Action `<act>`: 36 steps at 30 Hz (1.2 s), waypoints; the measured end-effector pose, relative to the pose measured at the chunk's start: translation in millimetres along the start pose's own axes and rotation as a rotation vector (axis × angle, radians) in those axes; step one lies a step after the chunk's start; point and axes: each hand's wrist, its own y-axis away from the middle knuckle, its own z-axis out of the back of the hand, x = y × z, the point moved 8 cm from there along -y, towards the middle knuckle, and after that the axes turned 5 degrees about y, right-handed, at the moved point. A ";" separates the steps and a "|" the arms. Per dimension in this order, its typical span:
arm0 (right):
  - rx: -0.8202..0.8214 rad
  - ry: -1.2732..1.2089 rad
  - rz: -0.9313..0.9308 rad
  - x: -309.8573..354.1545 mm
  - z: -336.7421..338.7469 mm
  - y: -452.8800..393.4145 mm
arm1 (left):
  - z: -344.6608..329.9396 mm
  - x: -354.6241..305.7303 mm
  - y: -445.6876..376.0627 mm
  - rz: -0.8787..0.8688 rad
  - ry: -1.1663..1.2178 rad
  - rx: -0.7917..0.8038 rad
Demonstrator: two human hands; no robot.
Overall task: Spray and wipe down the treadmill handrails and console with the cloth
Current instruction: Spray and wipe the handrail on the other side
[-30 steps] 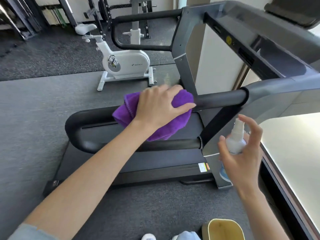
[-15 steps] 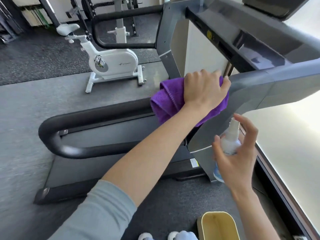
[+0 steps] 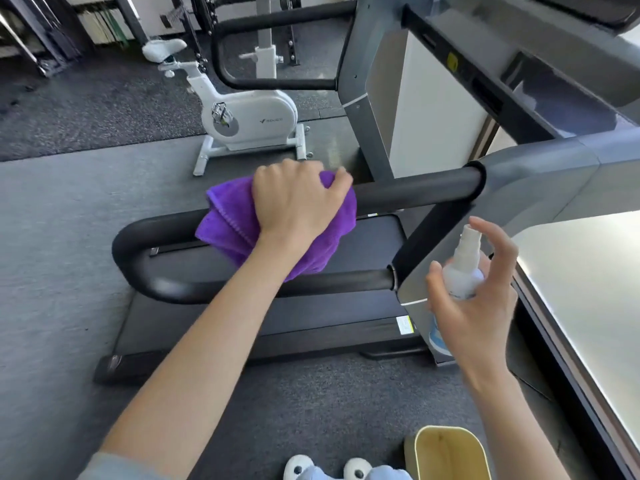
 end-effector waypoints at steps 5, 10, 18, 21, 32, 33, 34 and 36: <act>0.047 0.001 0.010 10.7 -19.7 4.0 | -24.0 -85.1 0.1 -0.211 0.061 0.043; 0.115 0.007 0.046 25.8 -52.3 2.1 | -7.5 -16.3 15.3 -0.239 0.164 0.021; 0.177 -0.086 0.094 62.7 -107.0 21.0 | 35.1 145.4 58.1 0.083 0.002 -0.100; 0.203 -0.092 0.139 74.8 -118.3 28.7 | 40.8 176.6 67.4 0.214 0.028 -0.082; 0.259 -0.007 0.145 100.1 -151.5 59.2 | 16.7 252.4 102.8 0.286 0.648 0.106; 0.264 0.005 0.144 101.8 -154.4 61.8 | 15.9 254.4 104.6 0.293 0.637 0.064; 0.266 0.023 0.144 103.1 -156.3 64.0 | 15.2 256.1 107.1 0.307 0.625 0.013; 0.259 0.050 0.145 105.1 -157.7 65.8 | 14.2 259.6 113.6 0.359 0.596 -0.123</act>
